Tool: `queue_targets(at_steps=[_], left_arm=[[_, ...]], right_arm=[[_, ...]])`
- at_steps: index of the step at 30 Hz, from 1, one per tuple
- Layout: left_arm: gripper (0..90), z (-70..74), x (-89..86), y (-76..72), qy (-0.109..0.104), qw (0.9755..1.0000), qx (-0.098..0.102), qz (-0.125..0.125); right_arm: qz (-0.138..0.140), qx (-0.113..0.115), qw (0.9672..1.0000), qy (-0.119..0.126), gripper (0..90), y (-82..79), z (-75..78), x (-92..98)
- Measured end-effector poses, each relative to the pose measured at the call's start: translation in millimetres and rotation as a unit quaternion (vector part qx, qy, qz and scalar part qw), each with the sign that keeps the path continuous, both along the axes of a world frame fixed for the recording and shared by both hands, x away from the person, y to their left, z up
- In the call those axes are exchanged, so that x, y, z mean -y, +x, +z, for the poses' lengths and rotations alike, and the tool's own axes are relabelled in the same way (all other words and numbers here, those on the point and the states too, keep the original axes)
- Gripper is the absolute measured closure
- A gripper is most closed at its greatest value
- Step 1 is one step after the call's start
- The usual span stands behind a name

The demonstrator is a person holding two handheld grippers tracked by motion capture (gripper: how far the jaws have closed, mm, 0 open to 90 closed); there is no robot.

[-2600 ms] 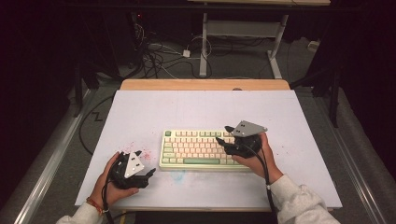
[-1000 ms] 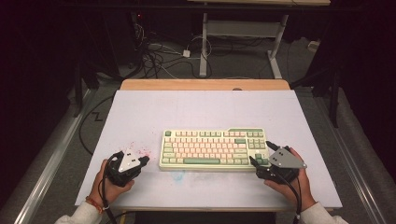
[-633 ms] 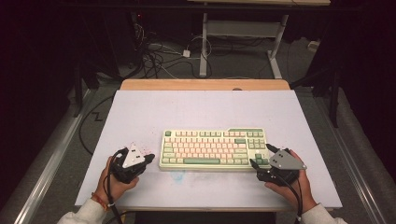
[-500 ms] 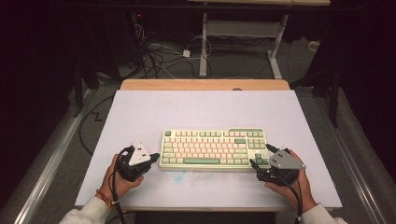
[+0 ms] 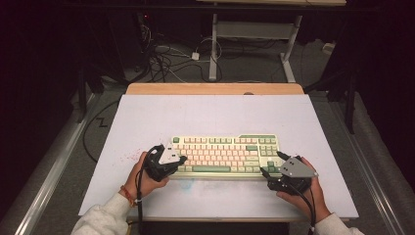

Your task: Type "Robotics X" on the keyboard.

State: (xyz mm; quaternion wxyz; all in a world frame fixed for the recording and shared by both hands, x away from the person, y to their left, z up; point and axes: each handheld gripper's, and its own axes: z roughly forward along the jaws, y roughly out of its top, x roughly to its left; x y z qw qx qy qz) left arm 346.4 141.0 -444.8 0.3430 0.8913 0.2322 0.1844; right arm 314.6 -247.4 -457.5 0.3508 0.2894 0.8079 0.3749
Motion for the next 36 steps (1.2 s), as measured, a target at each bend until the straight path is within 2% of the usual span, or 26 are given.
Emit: queue_targets(at_steps=[9,16,22,26,30,32,36], left_arm=[[87.3,-2.7,26.4,11.2,0.017,0.9993,-0.011,-0.032],[87.3,-6.6,38.8,15.6,0.032,0.9983,-0.018,-0.045],[87.2,-9.5,41.3,18.6,0.038,0.9978,-0.026,-0.047],[87.1,-9.8,41.7,19.5,0.039,0.9978,-0.024,-0.048],[87.3,-12.5,44.2,20.3,0.051,0.9973,-0.022,-0.047],[87.3,-12.5,44.1,20.4,0.047,0.9977,-0.025,-0.043],[87.2,-9.8,43.2,18.5,0.043,0.9980,-0.017,-0.042]], right_arm=[[0.002,-0.002,1.0000,-0.001,24.8,0.8,-1.0,-0.2],[0.003,-0.003,1.0000,-0.004,24.9,1.0,-1.9,-0.7],[0.005,-0.003,1.0000,-0.007,24.9,1.0,-2.4,-1.5],[0.006,-0.005,0.9999,-0.009,24.9,1.1,-3.0,-2.0],[0.005,-0.006,0.9999,-0.011,24.9,1.4,-3.1,-2.4],[0.005,-0.011,0.9998,-0.015,24.9,1.9,-4.0,-2.6],[0.005,-0.008,0.9999,-0.014,24.9,1.6,-3.7,-2.4]])
